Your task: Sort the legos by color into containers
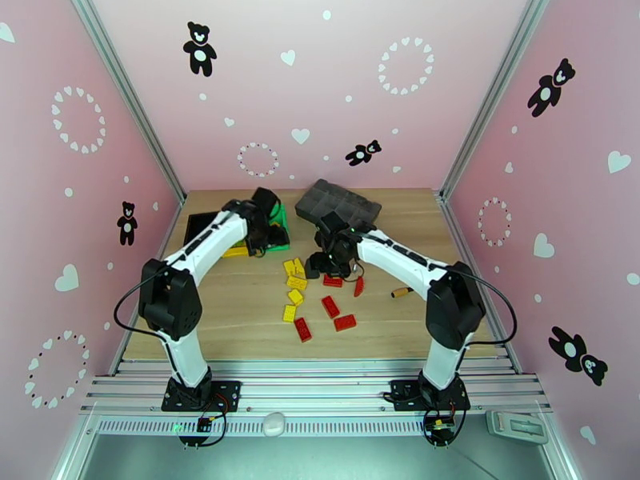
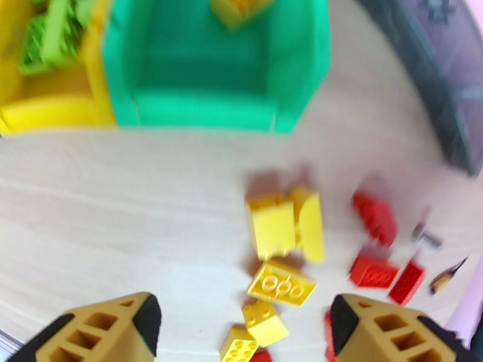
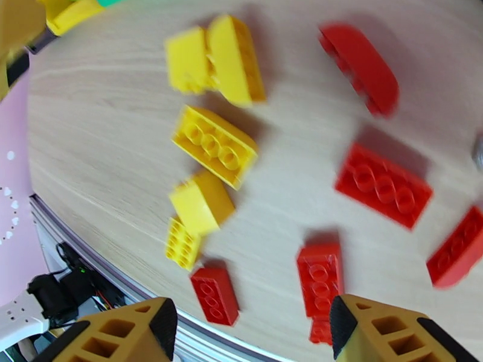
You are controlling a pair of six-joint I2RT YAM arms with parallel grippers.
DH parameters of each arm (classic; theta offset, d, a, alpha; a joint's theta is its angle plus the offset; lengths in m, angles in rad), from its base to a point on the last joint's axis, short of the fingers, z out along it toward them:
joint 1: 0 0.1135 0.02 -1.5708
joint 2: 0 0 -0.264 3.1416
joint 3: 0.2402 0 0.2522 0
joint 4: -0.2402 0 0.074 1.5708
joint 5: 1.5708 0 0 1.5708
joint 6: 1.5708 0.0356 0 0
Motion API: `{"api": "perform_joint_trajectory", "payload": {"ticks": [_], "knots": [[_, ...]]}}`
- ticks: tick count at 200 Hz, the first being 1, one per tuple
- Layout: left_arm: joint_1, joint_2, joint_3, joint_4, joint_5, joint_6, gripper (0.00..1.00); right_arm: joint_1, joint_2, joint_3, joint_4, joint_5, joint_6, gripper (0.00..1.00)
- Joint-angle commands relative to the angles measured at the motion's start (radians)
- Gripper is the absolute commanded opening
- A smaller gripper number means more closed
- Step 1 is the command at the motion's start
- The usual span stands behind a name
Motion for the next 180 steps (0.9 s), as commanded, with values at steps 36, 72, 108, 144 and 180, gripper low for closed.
{"api": "perform_joint_trajectory", "payload": {"ticks": [36, 72, 108, 144, 180], "knots": [[-0.159, -0.101, -0.2, 0.095, -0.007, -0.052, 0.84, 0.011, -0.187, -0.172, 0.003, 0.07, 0.055, 0.74], [-0.241, -0.132, -0.298, 0.121, -0.019, -0.051, 0.85, 0.011, -0.269, -0.27, 0.016, 0.082, 0.085, 0.74], [-0.257, -0.111, -0.329, 0.142, 0.0, -0.087, 0.83, 0.014, -0.303, -0.314, 0.033, 0.085, 0.108, 0.75], [-0.265, -0.045, -0.316, 0.155, 0.014, -0.082, 0.79, 0.017, -0.312, -0.311, 0.035, 0.088, 0.12, 0.75], [-0.27, 0.012, -0.303, 0.174, 0.035, -0.083, 0.76, 0.018, -0.321, -0.306, 0.024, 0.096, 0.12, 0.75]]}}
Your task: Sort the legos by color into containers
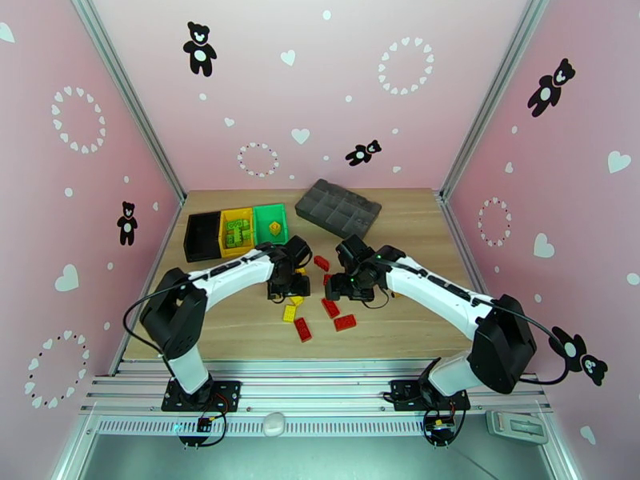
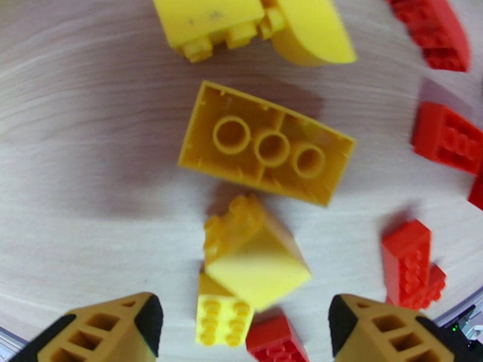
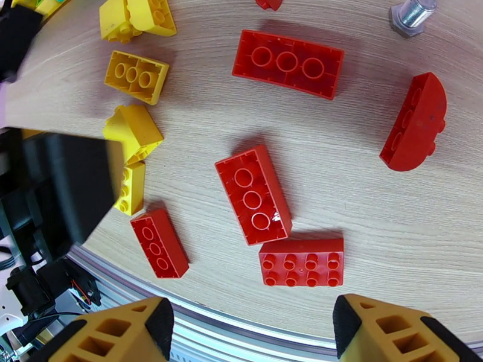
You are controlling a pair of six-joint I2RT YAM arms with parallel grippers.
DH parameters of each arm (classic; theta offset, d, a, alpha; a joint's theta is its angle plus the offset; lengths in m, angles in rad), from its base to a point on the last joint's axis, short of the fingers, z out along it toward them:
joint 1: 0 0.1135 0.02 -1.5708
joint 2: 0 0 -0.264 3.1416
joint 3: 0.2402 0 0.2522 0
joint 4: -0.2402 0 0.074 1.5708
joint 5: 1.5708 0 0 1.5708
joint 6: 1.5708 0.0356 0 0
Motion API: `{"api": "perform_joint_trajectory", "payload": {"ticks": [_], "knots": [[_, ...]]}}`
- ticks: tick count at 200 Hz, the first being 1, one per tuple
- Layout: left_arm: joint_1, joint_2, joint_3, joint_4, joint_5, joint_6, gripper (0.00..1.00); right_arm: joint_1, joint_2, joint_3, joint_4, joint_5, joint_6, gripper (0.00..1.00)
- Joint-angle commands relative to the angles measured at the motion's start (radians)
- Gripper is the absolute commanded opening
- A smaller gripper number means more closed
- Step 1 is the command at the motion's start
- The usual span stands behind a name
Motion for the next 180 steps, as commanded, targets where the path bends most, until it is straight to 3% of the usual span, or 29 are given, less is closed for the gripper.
{"api": "perform_joint_trajectory", "payload": {"ticks": [1, 135, 180], "knots": [[-0.013, 0.038, 0.016, 0.018, 0.028, -0.011, 0.76, 0.006, -0.037, -0.002, -0.007, 0.02, 0.014, 0.75], [-0.052, 0.184, 0.158, -0.032, 0.027, -0.019, 0.6, 0.006, -0.029, -0.004, -0.003, 0.025, 0.012, 0.75], [-0.054, 0.151, 0.15, -0.058, -0.024, -0.015, 0.4, 0.007, -0.015, -0.003, 0.009, 0.017, 0.016, 0.75]]}}
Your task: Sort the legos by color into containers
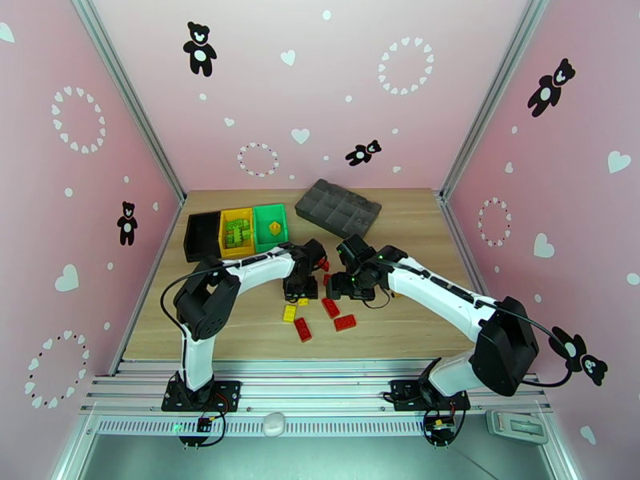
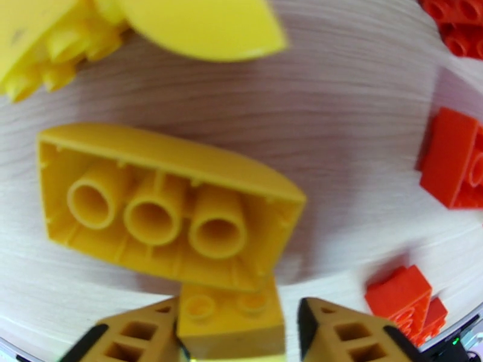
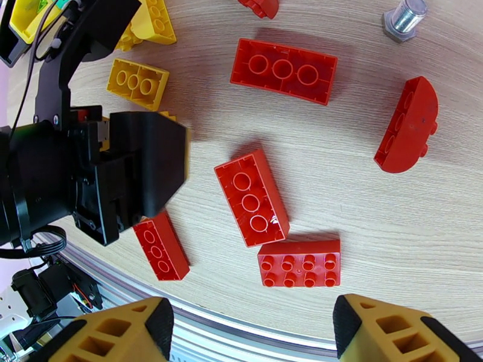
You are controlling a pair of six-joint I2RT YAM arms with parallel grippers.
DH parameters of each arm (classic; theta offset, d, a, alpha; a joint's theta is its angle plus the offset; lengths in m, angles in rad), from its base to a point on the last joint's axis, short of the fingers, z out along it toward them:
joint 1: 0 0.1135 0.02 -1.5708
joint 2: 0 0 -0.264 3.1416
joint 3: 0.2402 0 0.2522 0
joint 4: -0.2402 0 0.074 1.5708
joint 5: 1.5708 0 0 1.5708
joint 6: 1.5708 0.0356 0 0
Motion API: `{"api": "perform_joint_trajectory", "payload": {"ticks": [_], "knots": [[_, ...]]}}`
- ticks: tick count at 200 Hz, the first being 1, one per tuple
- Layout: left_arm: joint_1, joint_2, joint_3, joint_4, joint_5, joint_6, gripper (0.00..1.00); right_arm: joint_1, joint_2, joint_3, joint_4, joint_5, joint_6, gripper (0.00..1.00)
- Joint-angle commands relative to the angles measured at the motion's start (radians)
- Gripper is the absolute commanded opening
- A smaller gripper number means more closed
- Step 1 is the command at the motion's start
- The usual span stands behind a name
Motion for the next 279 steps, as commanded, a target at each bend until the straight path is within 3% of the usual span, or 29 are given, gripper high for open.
{"api": "perform_joint_trajectory", "payload": {"ticks": [1, 34, 74, 146, 185, 226, 251, 279], "knots": [[-0.009, -0.021, 0.012, -0.032, -0.039, 0.003, 0.39, 0.007, -0.002, -0.003, 0.005, 0.003, 0.01, 0.75], [-0.01, -0.083, 0.013, -0.043, -0.05, 0.01, 0.3, 0.007, 0.001, 0.0, 0.05, -0.032, 0.004, 0.74], [0.031, -0.155, 0.024, -0.038, -0.021, 0.023, 0.28, 0.01, 0.05, 0.04, 0.129, -0.121, 0.002, 0.73], [0.297, -0.212, 0.097, 0.007, 0.121, 0.068, 0.28, 0.01, 0.283, 0.303, 0.26, -0.316, 0.014, 0.73], [0.425, -0.073, 0.333, -0.069, 0.115, 0.134, 0.28, 0.006, 0.42, 0.51, 0.194, -0.335, -0.01, 0.73], [0.487, 0.164, 0.699, -0.199, 0.082, 0.177, 0.3, -0.02, 0.485, 0.609, 0.129, -0.334, -0.03, 0.73], [0.494, 0.292, 0.901, -0.282, 0.059, 0.195, 0.37, -0.048, 0.482, 0.616, 0.1, -0.32, -0.043, 0.73], [0.494, 0.358, 1.007, -0.341, 0.022, 0.194, 0.61, -0.069, 0.474, 0.623, 0.056, -0.303, -0.073, 0.74]]}}
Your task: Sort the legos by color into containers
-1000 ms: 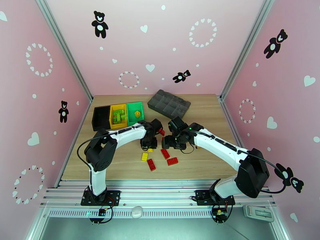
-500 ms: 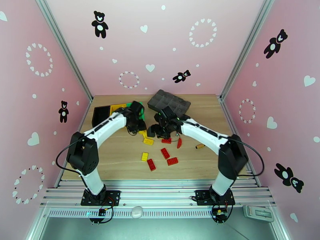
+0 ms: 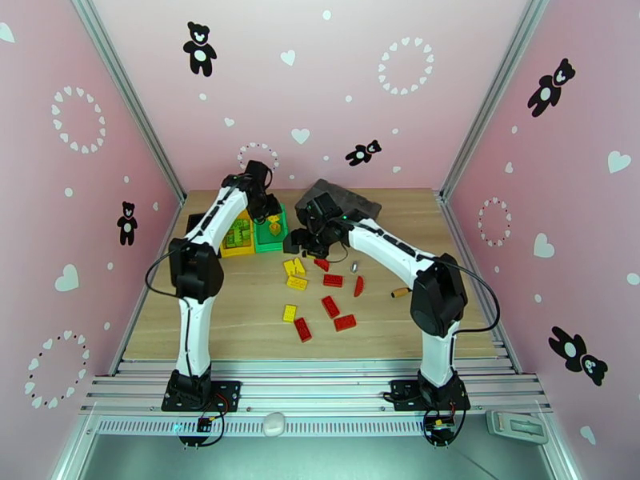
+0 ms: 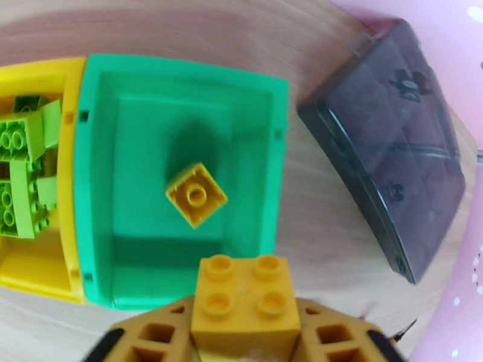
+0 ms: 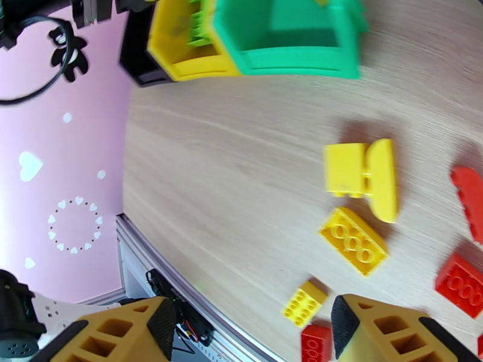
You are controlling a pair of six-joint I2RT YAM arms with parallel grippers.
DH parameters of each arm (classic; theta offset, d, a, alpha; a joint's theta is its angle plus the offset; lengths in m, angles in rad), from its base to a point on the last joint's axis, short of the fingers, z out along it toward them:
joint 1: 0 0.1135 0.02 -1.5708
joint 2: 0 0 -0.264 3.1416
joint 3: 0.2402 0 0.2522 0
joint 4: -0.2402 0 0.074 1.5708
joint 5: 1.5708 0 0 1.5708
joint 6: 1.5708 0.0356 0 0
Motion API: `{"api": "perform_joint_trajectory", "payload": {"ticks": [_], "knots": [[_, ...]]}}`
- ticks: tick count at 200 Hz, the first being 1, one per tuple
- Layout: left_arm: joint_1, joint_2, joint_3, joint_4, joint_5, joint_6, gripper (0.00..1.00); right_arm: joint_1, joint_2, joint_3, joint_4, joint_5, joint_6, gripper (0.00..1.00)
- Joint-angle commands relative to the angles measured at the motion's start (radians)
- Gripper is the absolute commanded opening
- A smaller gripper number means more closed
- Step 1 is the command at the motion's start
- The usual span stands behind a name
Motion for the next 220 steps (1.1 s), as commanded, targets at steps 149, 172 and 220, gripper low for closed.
{"api": "perform_joint_trajectory", "payload": {"ticks": [149, 172, 220], "knots": [[-0.197, -0.538, -0.793, 0.115, -0.127, -0.019, 0.78, 0.019, -0.149, -0.2, -0.086, 0.124, -0.052, 0.75], [-0.272, -0.607, -0.918, 0.145, -0.121, -0.068, 0.77, 0.036, -0.182, -0.256, -0.085, 0.152, -0.04, 0.75], [-0.433, -0.688, -1.142, 0.221, -0.098, -0.181, 0.78, 0.053, -0.282, -0.39, -0.072, 0.204, -0.013, 0.75]]}}
